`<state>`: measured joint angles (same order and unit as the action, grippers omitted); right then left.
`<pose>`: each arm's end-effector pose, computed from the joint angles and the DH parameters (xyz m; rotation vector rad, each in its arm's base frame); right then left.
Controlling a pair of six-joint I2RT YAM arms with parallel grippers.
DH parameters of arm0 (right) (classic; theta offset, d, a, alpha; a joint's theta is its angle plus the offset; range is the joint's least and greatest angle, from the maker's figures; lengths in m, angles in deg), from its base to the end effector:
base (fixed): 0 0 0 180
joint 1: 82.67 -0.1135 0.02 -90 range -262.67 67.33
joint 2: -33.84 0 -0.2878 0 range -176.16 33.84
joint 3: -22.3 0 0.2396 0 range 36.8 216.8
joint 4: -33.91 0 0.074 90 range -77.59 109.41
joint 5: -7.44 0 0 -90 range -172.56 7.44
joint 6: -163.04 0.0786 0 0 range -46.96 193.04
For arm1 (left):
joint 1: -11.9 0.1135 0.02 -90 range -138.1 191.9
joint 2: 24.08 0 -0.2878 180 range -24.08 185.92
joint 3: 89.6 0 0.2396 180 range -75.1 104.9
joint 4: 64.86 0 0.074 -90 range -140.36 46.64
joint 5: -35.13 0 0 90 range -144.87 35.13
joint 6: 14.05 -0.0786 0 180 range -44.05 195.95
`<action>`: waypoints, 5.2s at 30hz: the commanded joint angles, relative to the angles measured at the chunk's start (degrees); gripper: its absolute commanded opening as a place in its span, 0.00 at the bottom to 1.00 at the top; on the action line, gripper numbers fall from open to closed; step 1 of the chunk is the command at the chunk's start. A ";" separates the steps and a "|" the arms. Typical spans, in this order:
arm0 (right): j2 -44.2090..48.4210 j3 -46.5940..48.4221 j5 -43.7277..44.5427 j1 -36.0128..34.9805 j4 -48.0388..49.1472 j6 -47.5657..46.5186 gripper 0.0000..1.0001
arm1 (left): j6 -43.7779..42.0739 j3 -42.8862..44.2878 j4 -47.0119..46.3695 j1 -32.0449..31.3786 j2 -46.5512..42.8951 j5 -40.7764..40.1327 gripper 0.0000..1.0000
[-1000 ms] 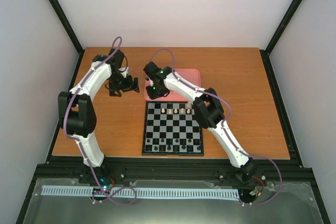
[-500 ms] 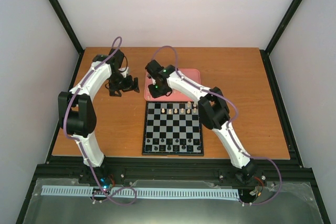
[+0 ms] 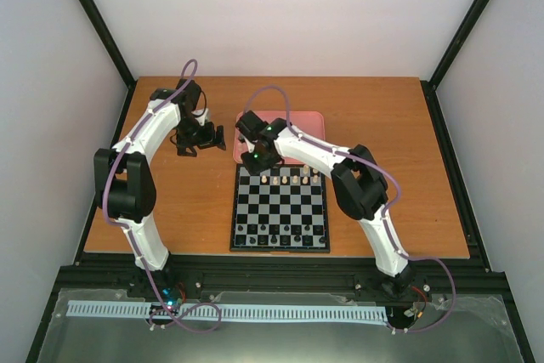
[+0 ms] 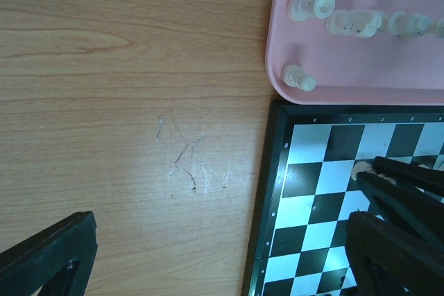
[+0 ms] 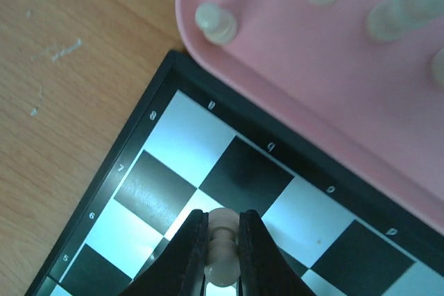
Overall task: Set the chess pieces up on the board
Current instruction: Place the chess piece on the chessboard, then pick up the chess piece from the storage box, then place the chess piece on the chessboard.
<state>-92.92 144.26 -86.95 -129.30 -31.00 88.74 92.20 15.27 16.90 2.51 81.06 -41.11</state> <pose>0.3279 0.3558 0.1811 -0.7805 2.7476 0.3582 0.3478 -0.0765 0.2413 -0.1560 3.0293 -0.4037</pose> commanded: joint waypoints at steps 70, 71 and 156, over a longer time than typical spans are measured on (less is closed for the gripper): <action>-13.87 21.69 -2.72 0.74 -3.90 -0.99 0.44 | 1.40 0.54 -0.65 -0.10 -2.94 -1.38 1.00; -14.16 21.80 -2.82 0.83 -3.64 -1.02 0.44 | 1.40 0.67 -0.65 -0.10 -2.81 -1.39 1.00; -2.26 1.53 -6.07 -3.47 0.15 -3.02 0.03 | 1.74 -0.54 -1.17 -0.10 -3.19 -0.88 1.00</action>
<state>-94.60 146.49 -92.48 -132.27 -30.08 85.95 93.25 14.61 16.49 2.51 79.70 -42.58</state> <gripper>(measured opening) 0.097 0.999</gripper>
